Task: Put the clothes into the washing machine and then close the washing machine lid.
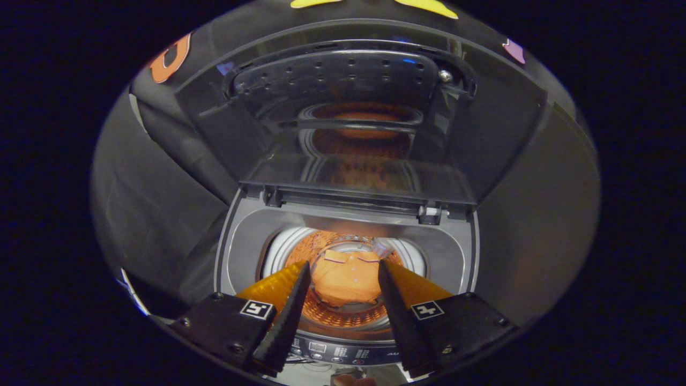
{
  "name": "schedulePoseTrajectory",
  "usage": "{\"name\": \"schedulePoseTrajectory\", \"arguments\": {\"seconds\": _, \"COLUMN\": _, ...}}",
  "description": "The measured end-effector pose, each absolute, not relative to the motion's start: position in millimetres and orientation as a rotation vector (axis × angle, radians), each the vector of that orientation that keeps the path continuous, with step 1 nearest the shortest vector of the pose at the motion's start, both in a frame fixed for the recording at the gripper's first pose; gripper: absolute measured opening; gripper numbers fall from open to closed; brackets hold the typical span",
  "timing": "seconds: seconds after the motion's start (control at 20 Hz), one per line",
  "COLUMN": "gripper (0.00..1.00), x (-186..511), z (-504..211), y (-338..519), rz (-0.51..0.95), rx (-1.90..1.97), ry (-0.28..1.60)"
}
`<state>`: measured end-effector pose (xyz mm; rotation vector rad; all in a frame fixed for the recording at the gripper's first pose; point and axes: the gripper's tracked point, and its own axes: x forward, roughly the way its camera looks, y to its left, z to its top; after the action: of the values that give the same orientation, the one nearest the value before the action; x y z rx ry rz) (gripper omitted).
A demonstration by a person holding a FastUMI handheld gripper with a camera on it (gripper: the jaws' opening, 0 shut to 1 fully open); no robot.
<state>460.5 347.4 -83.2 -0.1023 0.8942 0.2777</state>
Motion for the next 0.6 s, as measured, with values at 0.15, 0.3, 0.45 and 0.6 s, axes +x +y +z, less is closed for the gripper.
{"name": "schedulePoseTrajectory", "arguments": {"seconds": 0.15, "gripper": 0.79, "x": 458, "z": -84, "y": 345, "rz": 0.269, "rx": -0.099, "ry": 0.893}}
{"name": "schedulePoseTrajectory", "arguments": {"seconds": 0.3, "gripper": 0.79, "x": 458, "z": -79, "y": 343, "rz": 0.266, "rx": -0.101, "ry": 0.888}}
{"name": "schedulePoseTrajectory", "arguments": {"seconds": 0.45, "gripper": 0.79, "x": 455, "z": -71, "y": 341, "rz": 0.261, "rx": -0.096, "ry": 0.873}}
{"name": "schedulePoseTrajectory", "arguments": {"seconds": 0.6, "gripper": 0.79, "x": 454, "z": -56, "y": 338, "rz": 0.257, "rx": -0.090, "ry": 0.850}}
